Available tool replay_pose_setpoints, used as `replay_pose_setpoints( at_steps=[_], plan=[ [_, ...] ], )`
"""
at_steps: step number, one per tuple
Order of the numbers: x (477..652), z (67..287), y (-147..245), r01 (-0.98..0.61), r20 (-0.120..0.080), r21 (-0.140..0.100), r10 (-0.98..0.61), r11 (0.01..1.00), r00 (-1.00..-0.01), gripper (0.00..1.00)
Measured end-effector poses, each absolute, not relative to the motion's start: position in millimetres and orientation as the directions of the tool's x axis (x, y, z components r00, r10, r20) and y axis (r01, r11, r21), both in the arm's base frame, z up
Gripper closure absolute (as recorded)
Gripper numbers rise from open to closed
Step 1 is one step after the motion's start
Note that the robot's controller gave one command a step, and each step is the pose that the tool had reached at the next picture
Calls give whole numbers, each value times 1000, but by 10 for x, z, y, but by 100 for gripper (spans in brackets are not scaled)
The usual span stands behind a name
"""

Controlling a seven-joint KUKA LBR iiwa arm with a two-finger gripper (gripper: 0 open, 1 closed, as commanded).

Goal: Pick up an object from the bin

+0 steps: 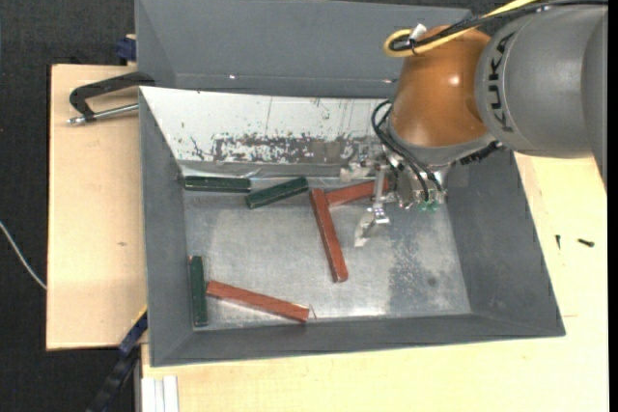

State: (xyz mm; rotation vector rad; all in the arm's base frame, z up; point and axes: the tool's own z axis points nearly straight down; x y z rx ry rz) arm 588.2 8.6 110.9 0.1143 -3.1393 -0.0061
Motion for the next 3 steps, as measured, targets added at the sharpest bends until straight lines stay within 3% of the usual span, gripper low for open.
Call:
replay_pose_setpoints(
  at_steps=[1,2,3],
  plan=[
    [5986,780,-8,-66,5,1,-66,998,-998,100],
    [5988,781,-8,-67,4,1,-67,998,-998,100],
    [5871,2399,-111,-4,-10,1,-4,1000,-1000,100]
  ],
)
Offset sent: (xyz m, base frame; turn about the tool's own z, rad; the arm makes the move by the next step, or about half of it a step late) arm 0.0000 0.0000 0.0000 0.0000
